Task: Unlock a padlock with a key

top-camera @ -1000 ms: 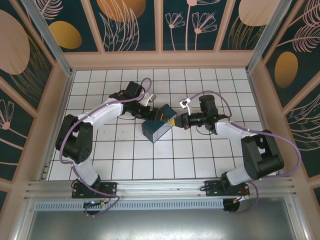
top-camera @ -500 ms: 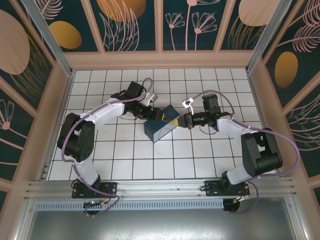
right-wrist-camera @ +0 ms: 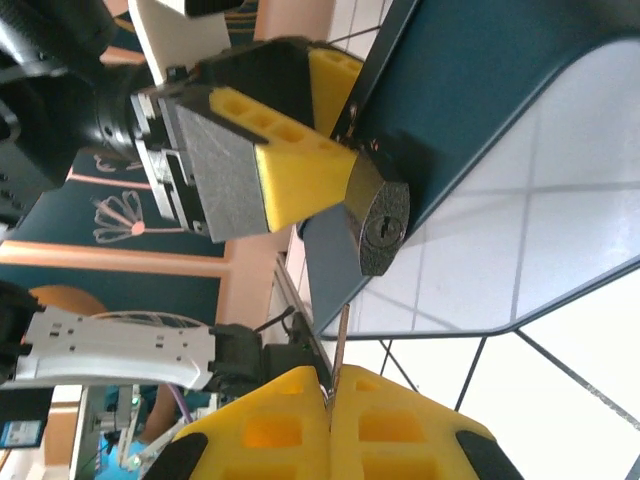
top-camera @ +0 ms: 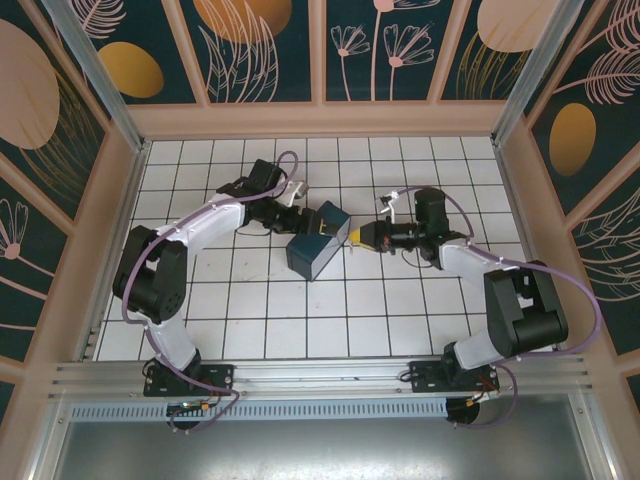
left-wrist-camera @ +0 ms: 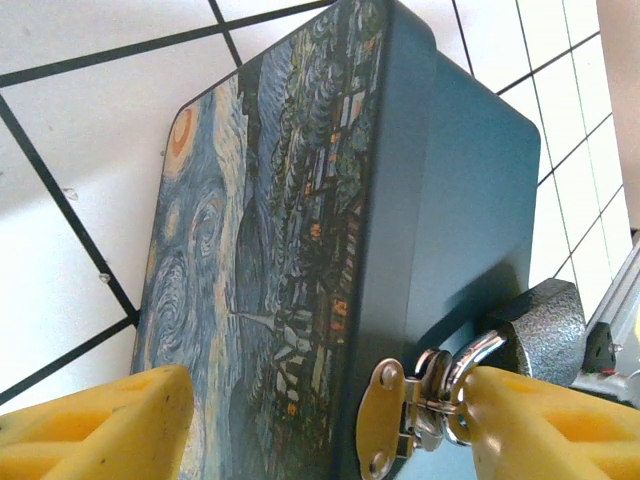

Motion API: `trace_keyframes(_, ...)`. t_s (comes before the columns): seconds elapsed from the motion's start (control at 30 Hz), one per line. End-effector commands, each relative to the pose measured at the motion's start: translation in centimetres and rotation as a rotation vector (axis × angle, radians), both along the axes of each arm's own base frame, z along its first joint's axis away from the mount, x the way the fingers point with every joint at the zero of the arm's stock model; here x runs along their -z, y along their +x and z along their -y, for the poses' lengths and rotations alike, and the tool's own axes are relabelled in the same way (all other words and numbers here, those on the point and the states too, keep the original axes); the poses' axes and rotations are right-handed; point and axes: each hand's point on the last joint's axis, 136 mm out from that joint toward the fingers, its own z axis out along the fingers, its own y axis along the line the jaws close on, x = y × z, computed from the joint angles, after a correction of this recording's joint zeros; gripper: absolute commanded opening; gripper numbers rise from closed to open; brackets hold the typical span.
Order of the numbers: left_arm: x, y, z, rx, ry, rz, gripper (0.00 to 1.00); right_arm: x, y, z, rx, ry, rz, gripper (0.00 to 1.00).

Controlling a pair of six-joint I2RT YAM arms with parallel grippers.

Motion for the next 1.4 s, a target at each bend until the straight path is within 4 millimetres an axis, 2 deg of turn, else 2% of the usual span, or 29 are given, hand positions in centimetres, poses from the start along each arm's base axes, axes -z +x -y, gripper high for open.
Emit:
trace_keyframes(0.0,4.6,-0.3,-3.8,-0.089,0.203,-0.074,0.71,0.3,0.4,0.8,0.027,-0.09,0.063,0.0)
trace_keyframes(0.17,3.1,0.0,-2.9,-0.07,0.147,-0.058,0.74,-1.2,1.1,0.5,-0.019,0.011,0.234,0.01)
trace_keyframes(0.33,0.0,1.2,-1.6,-0.052,0.078,-0.027,0.77,-0.6,0.1,0.0,-0.128,0.059,0.273,0.0)
trace_keyframes(0.43,-0.6,1.5,-1.3,-0.052,0.061,-0.027,0.78,-0.4,-0.4,0.0,-0.153,0.06,0.29,0.0)
trace_keyframes(0.6,0.1,1.0,-1.4,-0.048,0.071,-0.049,0.78,0.0,-1.0,-0.1,-0.187,0.083,0.288,0.0)
trace_keyframes(0.83,-0.5,1.3,-1.2,-0.035,0.059,-0.03,0.81,1.5,0.8,0.1,-0.175,0.062,0.273,0.0)
trace_keyframes(1.1,-0.5,1.5,-1.2,-0.032,0.064,-0.024,0.81,1.3,1.4,-0.1,-0.163,0.065,0.304,0.0)
trace_keyframes(1.37,-1.1,1.8,-1.1,-0.032,0.064,-0.007,0.81,0.8,1.2,-1.5,-0.19,0.086,0.312,0.0)
